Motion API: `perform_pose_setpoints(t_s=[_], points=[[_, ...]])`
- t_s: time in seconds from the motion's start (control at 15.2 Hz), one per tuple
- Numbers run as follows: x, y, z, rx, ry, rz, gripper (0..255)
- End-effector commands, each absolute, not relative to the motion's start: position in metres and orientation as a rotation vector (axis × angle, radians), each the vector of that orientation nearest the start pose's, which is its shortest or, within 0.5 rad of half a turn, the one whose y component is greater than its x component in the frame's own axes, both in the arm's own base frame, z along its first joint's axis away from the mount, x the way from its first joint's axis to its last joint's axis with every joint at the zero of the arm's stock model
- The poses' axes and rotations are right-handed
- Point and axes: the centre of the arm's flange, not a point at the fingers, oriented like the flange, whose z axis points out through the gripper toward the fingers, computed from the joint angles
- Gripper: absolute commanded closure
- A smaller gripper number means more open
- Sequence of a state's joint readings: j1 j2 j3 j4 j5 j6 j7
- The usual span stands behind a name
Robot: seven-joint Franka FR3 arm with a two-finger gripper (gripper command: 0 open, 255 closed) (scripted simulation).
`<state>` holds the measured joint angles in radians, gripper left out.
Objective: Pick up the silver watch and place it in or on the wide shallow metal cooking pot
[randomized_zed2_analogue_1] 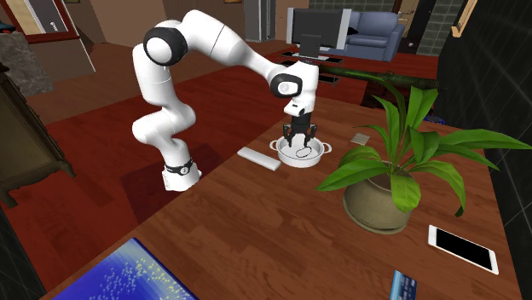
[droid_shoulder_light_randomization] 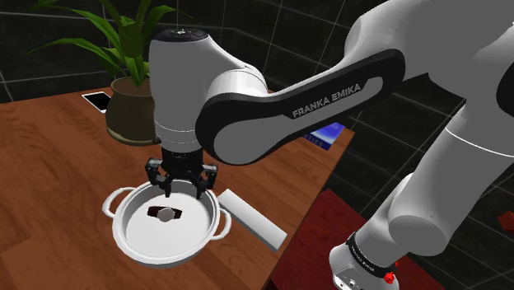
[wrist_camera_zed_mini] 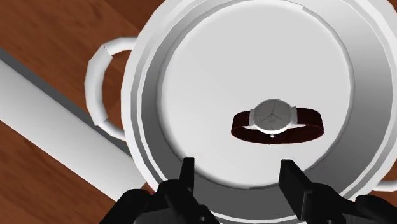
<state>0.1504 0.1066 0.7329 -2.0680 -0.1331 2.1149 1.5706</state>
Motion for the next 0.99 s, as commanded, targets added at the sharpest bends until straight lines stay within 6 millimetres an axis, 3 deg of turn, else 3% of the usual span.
perform_pose_setpoints(t_s=[0.0, 0.2, 0.46, 0.92], points=[[0.364, 0.424, 0.391, -3.032, 0.969, -0.046, 0], [0.364, 0.424, 0.391, -3.032, 0.969, -0.046, 0], [0.363, 0.427, 0.441, -3.032, 0.969, -0.046, 0], [0.363, 0.427, 0.441, -3.032, 0.969, -0.046, 0]])
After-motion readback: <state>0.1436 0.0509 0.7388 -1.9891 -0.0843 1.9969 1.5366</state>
